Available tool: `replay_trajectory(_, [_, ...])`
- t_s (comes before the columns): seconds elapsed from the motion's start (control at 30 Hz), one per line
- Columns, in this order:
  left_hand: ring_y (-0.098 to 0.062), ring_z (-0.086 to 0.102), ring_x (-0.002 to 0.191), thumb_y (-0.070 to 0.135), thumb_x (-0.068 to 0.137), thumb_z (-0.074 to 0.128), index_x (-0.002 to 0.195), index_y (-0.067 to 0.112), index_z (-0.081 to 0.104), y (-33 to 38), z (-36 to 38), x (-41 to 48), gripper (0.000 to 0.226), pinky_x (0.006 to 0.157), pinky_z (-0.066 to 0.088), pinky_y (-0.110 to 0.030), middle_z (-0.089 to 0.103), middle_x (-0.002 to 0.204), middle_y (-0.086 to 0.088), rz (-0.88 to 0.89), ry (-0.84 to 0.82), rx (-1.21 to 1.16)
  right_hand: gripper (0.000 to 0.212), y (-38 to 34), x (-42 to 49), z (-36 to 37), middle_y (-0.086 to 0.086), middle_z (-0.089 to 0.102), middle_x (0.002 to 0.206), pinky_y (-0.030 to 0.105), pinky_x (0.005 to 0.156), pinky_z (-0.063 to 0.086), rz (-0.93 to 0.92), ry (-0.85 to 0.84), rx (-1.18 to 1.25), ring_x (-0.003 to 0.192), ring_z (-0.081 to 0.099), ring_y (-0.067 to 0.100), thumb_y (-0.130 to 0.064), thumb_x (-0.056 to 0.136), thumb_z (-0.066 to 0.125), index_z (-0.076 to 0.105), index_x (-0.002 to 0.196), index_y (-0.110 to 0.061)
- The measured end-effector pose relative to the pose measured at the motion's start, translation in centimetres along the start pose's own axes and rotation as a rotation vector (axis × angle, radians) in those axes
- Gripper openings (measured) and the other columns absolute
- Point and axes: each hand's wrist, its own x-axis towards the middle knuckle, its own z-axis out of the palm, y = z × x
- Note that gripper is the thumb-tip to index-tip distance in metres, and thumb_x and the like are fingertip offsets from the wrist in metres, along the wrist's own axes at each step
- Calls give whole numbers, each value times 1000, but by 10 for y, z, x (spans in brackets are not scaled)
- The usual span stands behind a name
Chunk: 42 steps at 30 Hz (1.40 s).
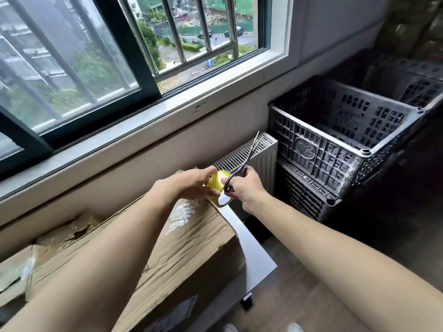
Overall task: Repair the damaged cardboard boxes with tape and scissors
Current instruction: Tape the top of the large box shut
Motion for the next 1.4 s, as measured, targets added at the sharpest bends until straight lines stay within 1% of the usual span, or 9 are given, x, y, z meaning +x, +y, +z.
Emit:
replay_trajectory(0.17, [-27,63,84,62,65,81,99,24,43,4,13,10,63,72,51,-38,69,97,3,25,143,102,32,11,2,-2,9,59,108,25,67,48,-160,27,-265,94,57,21,4,80,65,52,99,-18])
replay_trajectory(0.33, [-22,69,75,38,76,83,88,22,58,6,2,19,31,72,58,-37,70,92,4,15,40,-191,29,9,1,-7,1,59,94,20,60,42,-282,48,-383,87,57,19,-1,79,66,52,97,-18])
replay_trajectory(0.4, [-14,69,67,31,89,72,97,17,68,1,-2,19,16,71,59,-35,70,85,1,50,-18,-363,27,9,2,-9,-1,59,89,24,64,47,-273,28,-395,84,57,18,-1,79,66,51,92,-20])
replay_trajectory(0.47, [-3,60,65,26,97,62,110,21,70,-2,-4,19,16,73,52,-28,67,84,7,82,-30,-278,28,12,2,-11,-1,64,91,35,77,56,-233,-52,-435,90,62,21,-3,81,68,53,92,-23])
replay_trajectory(0.57, [-9,58,78,30,97,60,107,30,68,0,-1,23,13,78,50,-29,66,94,8,64,-45,-160,30,17,2,-19,1,67,97,42,83,59,-206,-142,-534,95,65,23,-3,83,68,54,93,-28])
replay_trajectory(0.7, [-14,55,78,23,93,66,99,18,72,7,1,29,10,78,54,-33,62,86,4,-31,-55,-301,33,14,-5,-27,0,65,88,41,72,60,-189,-241,-506,89,66,23,-3,82,74,53,86,-28])
replay_trajectory(0.83, [-13,54,78,18,92,68,96,14,76,5,5,34,10,76,44,-31,66,83,1,-48,-26,-570,18,1,-19,-41,4,69,77,34,58,55,-194,-368,-385,71,71,19,-24,89,75,58,91,-21])
replay_trajectory(1.1, [-9,42,63,12,99,57,106,-11,65,1,-3,27,25,57,39,-13,48,84,-7,-86,-8,-774,43,-7,-33,-82,12,69,71,25,39,37,-72,-548,-444,54,59,20,-46,94,65,52,112,-9])
replay_trajectory(1.4, [-5,52,63,14,99,58,109,6,72,3,-8,13,19,61,38,-19,63,87,-3,-131,64,-841,49,-17,-48,-92,10,57,61,25,35,39,15,-748,-549,50,58,25,-49,91,67,60,106,-3])
